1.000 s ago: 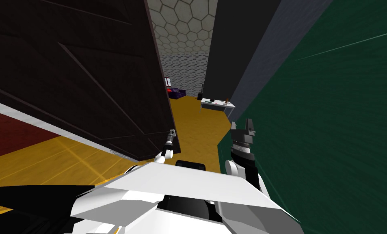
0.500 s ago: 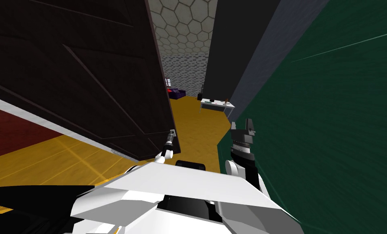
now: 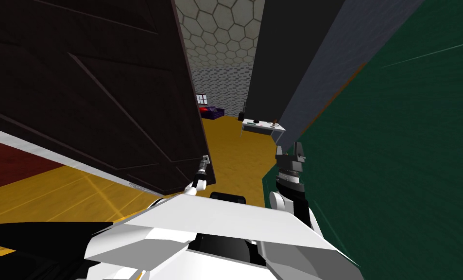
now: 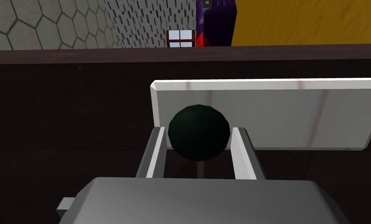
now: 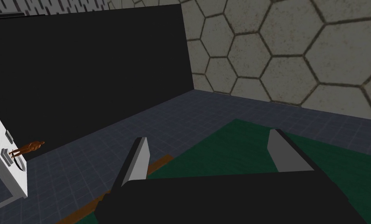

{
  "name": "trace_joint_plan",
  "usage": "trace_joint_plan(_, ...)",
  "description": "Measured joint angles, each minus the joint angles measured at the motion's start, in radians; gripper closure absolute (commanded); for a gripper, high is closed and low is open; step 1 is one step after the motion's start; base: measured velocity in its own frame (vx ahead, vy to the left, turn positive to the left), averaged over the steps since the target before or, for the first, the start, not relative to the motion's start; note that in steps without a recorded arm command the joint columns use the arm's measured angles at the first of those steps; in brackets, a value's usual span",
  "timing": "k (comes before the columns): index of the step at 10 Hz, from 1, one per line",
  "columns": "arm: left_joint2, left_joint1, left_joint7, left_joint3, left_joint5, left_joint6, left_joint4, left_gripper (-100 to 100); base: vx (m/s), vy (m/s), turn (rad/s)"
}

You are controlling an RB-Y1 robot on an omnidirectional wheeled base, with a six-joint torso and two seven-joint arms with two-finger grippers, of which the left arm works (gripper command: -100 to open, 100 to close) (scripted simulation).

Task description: Push the door open

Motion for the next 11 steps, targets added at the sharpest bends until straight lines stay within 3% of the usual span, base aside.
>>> trace_joint_plan(1,0.002,0.005,0.002,0.003,-0.002,0.003,-0.010,100,0.212,-0.040,0.154)
trace_joint_plan(2,0.009,-0.015,0.008,0.007,-0.003,-0.011,0.024,100,0.246,-0.046,0.153)
trace_joint_plan(3,0.011,-0.005,0.012,0.011,-0.005,-0.008,0.012,100,0.236,-0.033,0.175)
trace_joint_plan(6,0.025,-0.018,0.030,0.022,-0.013,-0.014,0.037,100,0.210,-0.034,0.154)
trace_joint_plan(8,0.039,-0.046,0.043,0.032,-0.015,-0.040,0.089,100,0.094,-0.012,0.036)
trace_joint_plan(9,0.031,-0.013,0.035,0.033,-0.015,-0.016,0.026,100,0.095,-0.014,0.135)
trace_joint_plan(11,0.028,0.002,0.038,0.036,-0.023,0.013,-0.003,100,0.136,-0.062,0.132)
